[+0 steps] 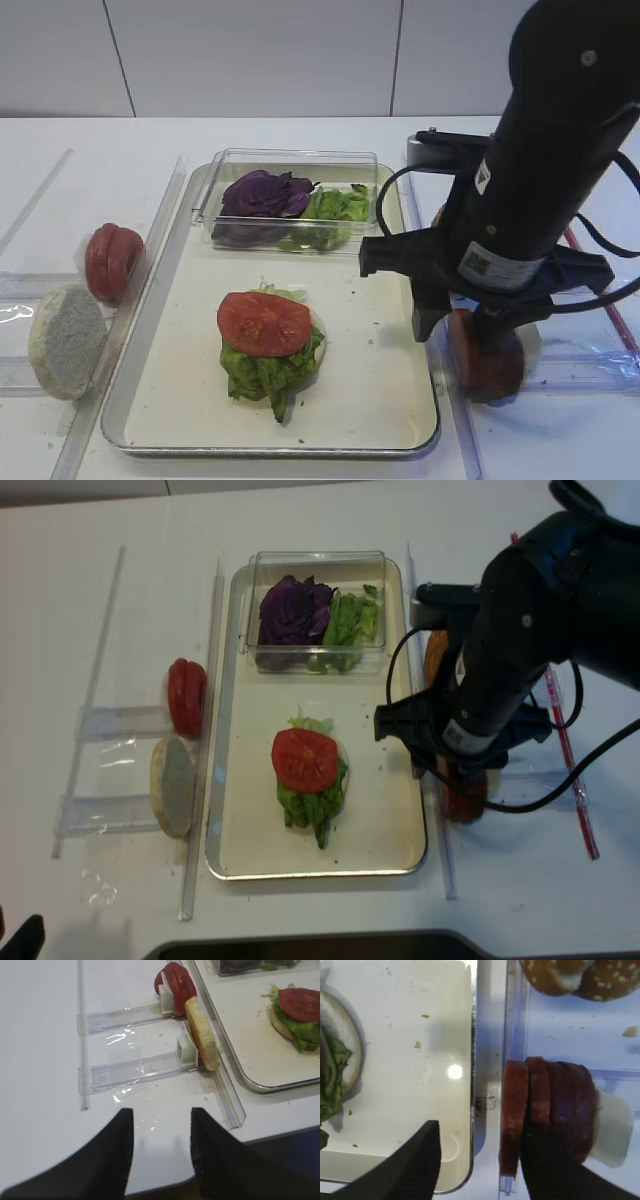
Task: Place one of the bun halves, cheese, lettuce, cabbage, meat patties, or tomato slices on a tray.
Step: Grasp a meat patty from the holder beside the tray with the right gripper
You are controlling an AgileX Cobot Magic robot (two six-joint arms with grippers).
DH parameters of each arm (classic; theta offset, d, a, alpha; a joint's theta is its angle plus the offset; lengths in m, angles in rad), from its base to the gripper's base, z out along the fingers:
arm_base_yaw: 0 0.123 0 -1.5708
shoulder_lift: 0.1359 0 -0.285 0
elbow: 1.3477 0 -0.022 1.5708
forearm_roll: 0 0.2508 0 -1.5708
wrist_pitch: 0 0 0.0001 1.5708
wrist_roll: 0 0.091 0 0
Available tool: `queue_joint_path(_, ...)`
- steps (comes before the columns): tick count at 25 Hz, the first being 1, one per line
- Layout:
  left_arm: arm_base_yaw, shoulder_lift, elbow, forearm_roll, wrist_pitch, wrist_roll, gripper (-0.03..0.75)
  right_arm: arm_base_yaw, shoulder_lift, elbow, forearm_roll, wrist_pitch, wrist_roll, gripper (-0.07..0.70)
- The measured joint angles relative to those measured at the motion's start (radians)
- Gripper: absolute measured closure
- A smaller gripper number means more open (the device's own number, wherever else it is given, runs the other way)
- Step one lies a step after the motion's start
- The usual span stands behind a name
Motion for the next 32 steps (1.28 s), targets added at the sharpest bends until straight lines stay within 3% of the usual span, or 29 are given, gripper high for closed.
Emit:
queue_joint_path(13,0.0,0.0,0.0,0.0,0.0,0.0,0.45,0.0,0.021,-0.008,0.016,-0.011,0.0,0.263)
queue_joint_path(32,0.0,0.0,0.0,0.0,0.0,0.0,0.45,0.001,0.03,-0.008,-0.045,0.027,0.018,0.475)
